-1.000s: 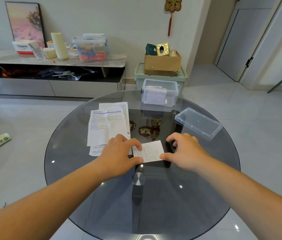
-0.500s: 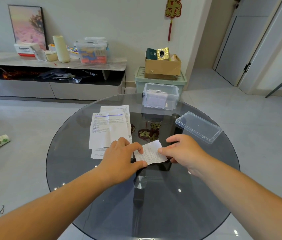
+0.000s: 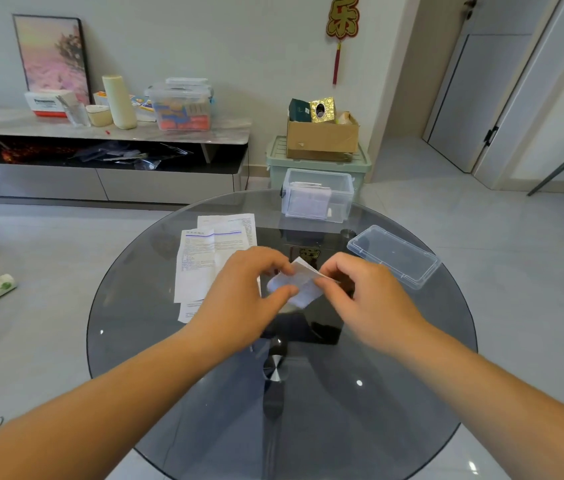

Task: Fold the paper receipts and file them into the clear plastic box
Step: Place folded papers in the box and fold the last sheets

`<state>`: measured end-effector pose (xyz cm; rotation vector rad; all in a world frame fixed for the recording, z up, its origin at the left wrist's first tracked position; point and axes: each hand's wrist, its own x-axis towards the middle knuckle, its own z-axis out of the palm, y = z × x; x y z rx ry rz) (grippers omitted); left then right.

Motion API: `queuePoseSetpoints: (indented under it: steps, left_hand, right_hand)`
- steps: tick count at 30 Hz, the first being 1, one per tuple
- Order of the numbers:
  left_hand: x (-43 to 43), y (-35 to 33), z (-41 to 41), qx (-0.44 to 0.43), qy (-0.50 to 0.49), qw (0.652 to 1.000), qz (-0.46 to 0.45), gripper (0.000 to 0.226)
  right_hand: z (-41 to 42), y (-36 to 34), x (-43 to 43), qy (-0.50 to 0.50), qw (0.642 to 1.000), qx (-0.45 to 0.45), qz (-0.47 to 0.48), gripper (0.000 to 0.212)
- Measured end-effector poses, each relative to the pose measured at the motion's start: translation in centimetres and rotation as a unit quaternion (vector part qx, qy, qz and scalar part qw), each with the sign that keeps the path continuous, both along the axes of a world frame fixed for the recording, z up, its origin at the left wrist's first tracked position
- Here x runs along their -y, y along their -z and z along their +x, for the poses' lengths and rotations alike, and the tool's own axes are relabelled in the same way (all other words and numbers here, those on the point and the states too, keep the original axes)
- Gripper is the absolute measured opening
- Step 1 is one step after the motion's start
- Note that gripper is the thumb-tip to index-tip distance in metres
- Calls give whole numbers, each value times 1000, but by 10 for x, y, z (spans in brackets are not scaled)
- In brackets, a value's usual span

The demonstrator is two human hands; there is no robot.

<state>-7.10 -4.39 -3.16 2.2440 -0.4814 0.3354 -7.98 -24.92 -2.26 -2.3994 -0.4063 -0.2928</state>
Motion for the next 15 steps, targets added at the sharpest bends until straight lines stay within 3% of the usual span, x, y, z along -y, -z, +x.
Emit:
queuePoseSetpoints:
  steps: [4, 7, 10, 15]
  left_hand:
    - [4, -8, -3, -31, 10, 997, -67, 14]
    - [4, -6, -5, -39, 25, 995, -85, 19]
    - [0, -4, -8, -50, 35, 998, -10, 8]
    - [-11, 10, -20, -91, 48, 988, 114, 3]
  right_hand:
    - [-3, 2, 6, -44, 990, 110, -76, 6]
    - [-3, 4, 10, -72, 977, 156, -127, 15]
    - [-6, 7, 12, -92, 979, 120, -134, 10]
    - [-16, 20, 13, -83, 991, -19, -102, 5]
